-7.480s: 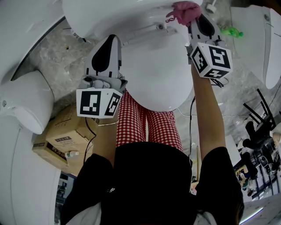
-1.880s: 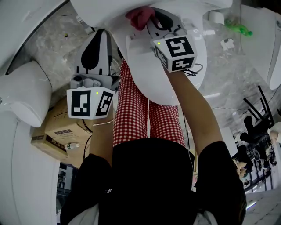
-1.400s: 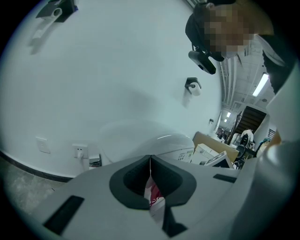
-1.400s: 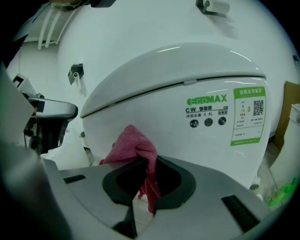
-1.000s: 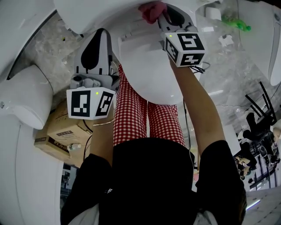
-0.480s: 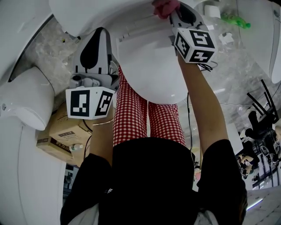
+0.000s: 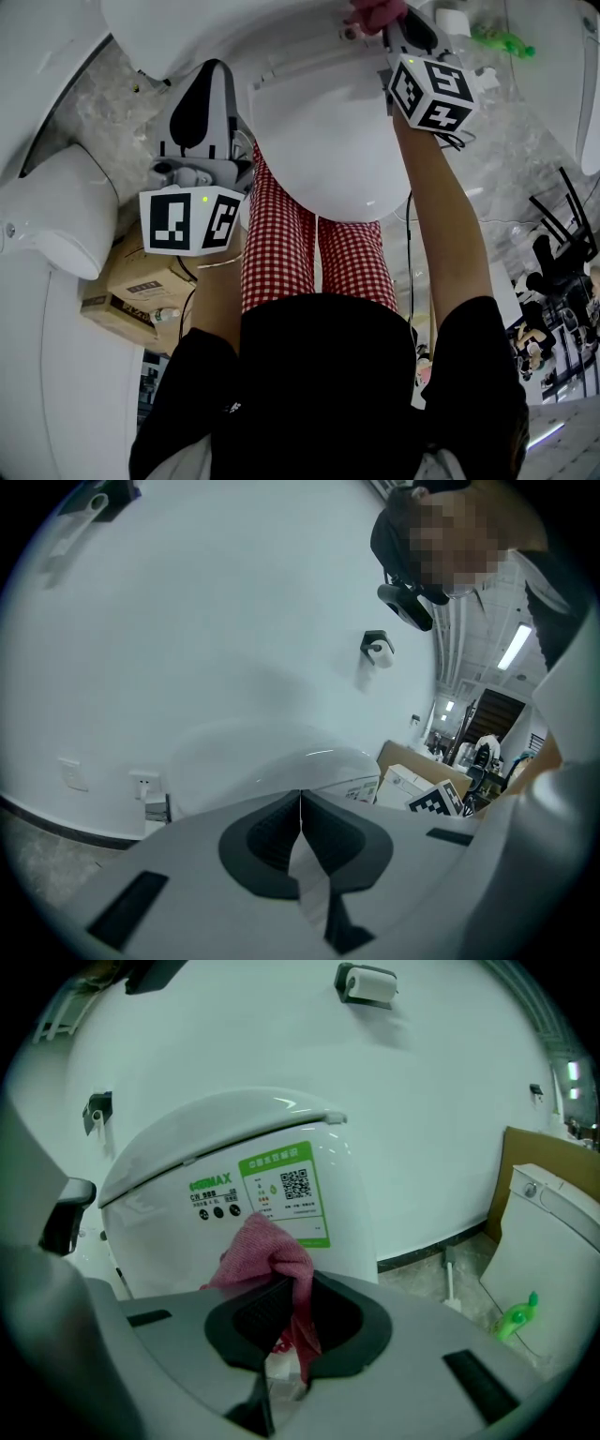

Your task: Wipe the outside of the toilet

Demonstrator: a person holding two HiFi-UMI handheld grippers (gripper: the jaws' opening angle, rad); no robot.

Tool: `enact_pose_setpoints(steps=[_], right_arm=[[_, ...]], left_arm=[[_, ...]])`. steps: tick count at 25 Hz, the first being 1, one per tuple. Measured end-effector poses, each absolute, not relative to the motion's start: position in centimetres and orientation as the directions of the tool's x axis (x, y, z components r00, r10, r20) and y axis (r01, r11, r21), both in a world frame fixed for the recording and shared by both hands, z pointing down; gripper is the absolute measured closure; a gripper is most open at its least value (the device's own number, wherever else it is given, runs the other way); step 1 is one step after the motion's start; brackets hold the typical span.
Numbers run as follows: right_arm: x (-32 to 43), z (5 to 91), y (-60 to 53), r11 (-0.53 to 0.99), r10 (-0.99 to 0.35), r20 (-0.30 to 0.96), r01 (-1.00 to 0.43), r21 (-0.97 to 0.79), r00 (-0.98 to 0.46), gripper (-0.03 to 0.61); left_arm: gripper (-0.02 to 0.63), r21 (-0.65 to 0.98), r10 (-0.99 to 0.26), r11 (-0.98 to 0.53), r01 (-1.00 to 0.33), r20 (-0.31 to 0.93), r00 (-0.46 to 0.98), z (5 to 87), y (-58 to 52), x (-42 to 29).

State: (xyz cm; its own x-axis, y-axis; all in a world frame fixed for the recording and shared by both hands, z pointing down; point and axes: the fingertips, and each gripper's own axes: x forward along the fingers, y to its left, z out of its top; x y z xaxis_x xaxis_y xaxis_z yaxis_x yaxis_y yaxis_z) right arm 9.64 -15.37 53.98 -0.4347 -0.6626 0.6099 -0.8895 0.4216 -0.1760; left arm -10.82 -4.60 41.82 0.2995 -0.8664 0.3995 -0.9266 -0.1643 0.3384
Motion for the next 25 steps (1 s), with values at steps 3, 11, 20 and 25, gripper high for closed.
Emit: enact_pose_setpoints(steps=[3, 11, 20, 25], right_arm=[[10.5, 54.1, -15.7, 0.373, -0.678, 0.613, -0.909, -0.188, -0.405, 0.517], [12.8, 54.0, -15.6, 0.314, -0.703, 0.618, -0.934, -0.173, -0.351, 0.517], [15.6, 51.9, -14.3, 0.275, -0.748, 0.585, -0.949, -0.156, -0.313, 0.518], [17.0, 48.6, -12.3, 0.300, -0.775, 0.530, -0.939, -0.170, -0.344, 0.518]], left_arm=[[0.603, 0.334, -0.866, -0.164, -0.928, 0.401, 0.297, 41.8, -4.7, -10.9], [0.603, 0.338, -0.872, -0.163, -0.927, 0.391, 0.296, 41.3, -3.9, -10.7], [0.603, 0.340, -0.878, -0.182, -0.923, 0.366, 0.308, 40.4, -3.3, -9.5], [0.603, 0.330, -0.887, -0.201, -0.922, 0.338, 0.314, 39.0, -2.7, -8.1]])
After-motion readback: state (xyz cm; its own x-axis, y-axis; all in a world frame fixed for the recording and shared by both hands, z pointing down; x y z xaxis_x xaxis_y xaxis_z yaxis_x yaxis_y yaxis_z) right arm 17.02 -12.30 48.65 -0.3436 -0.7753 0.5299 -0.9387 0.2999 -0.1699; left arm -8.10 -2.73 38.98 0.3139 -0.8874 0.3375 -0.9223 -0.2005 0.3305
